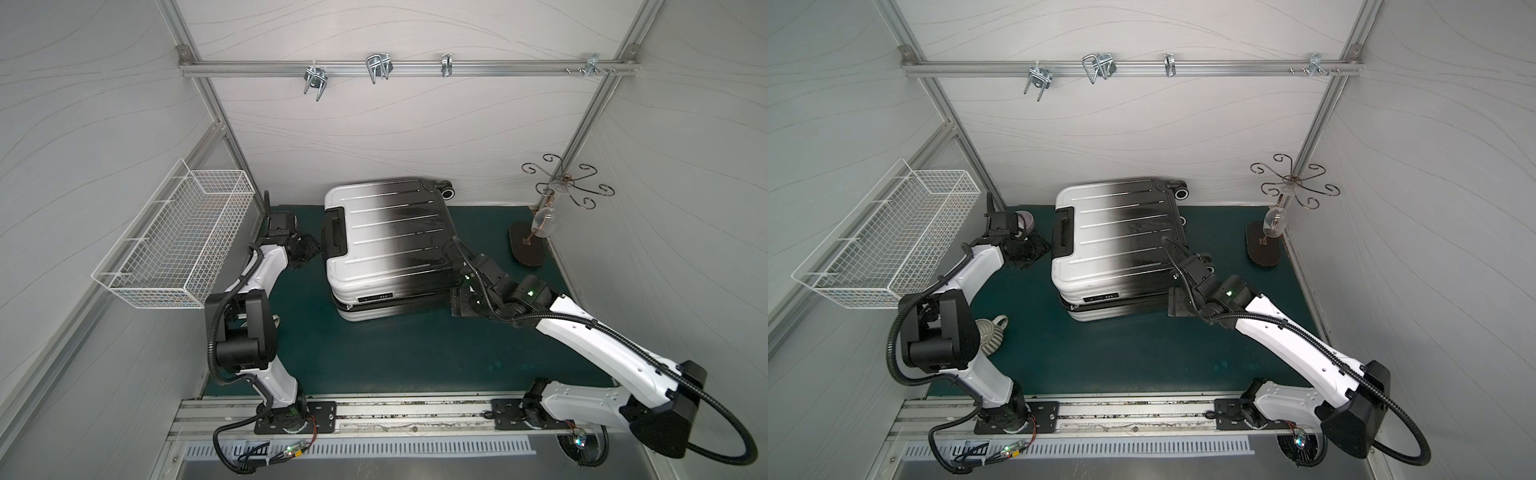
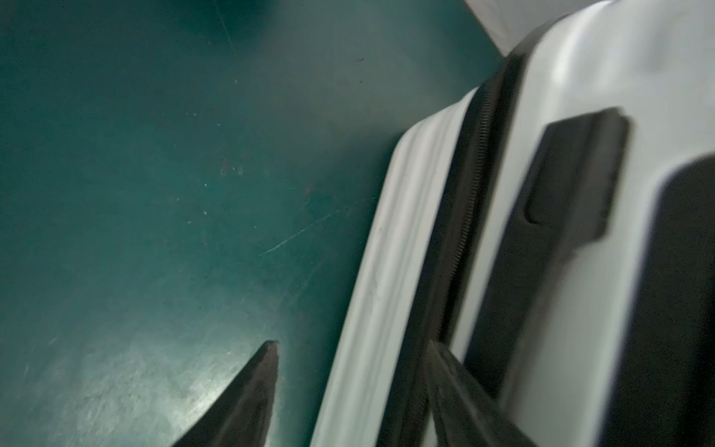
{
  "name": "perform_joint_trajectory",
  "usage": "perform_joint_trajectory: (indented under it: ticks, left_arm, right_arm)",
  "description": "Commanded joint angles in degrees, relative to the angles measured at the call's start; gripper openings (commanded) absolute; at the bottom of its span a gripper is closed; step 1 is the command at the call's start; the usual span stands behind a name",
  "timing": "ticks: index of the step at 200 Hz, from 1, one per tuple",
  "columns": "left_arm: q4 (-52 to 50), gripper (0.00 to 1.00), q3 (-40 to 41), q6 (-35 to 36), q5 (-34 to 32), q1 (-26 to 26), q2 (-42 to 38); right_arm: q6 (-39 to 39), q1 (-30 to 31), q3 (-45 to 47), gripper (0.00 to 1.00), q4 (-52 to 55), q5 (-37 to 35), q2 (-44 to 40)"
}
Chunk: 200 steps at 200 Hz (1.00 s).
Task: Close the suitcase zippers
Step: Adjust the suitcase at the center of the board.
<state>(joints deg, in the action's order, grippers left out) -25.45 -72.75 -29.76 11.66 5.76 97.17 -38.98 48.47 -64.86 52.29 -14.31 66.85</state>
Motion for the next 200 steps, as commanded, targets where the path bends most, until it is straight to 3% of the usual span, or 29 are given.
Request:
perform_joint_trajectory:
  ticks: [1,35,55,74,101,144,163,200]
  left_arm:
    - [3.8,0.55,1.6,-0.4,2.5,-3.4,0.9]
    - [4.0,0.57,3.2,-1.5,-0.3,-3.3,-6.0]
    - [-0.7,0.6,-1.5,0.8,-0.2,-2.6,-7.8]
    - [-2.8,0.6,-3.8,1.6,1.0,-2.5,-7.4]
    - [0.0,0.59,-0.9,0.9,1.2,-3.5,-6.8]
    - [1.6,0.53,1.1,-0.4,2.7,-4.8,2.2]
    - [6.6,0.47,5.0,-4.0,6.3,-5.1,3.0]
    - [11.9,0.21,11.4,-7.0,5.0,-10.1,-1.1]
  right_arm:
    - [0.3,0.3,1.2,0.81,-1.0,0.2,0.3]
    - [1.3,-0.7,2.6,0.82,-2.1,0.3,0.7]
    - [1.4,-2.3,3.8,0.82,-3.7,2.9,0.9]
    - [1.6,-2.8,4.4,0.82,-4.3,3.7,1.2]
    - [1.9,-3.2,4.6,0.82,-4.3,3.8,1.3]
    - [2.4,-4.1,4.4,0.82,-5.0,4.0,1.7]
    - [3.0,-4.8,4.2,0.82,-5.2,4.2,2.1]
    - [5.4,-9.2,5.7,0.82,-8.1,5.0,2.8]
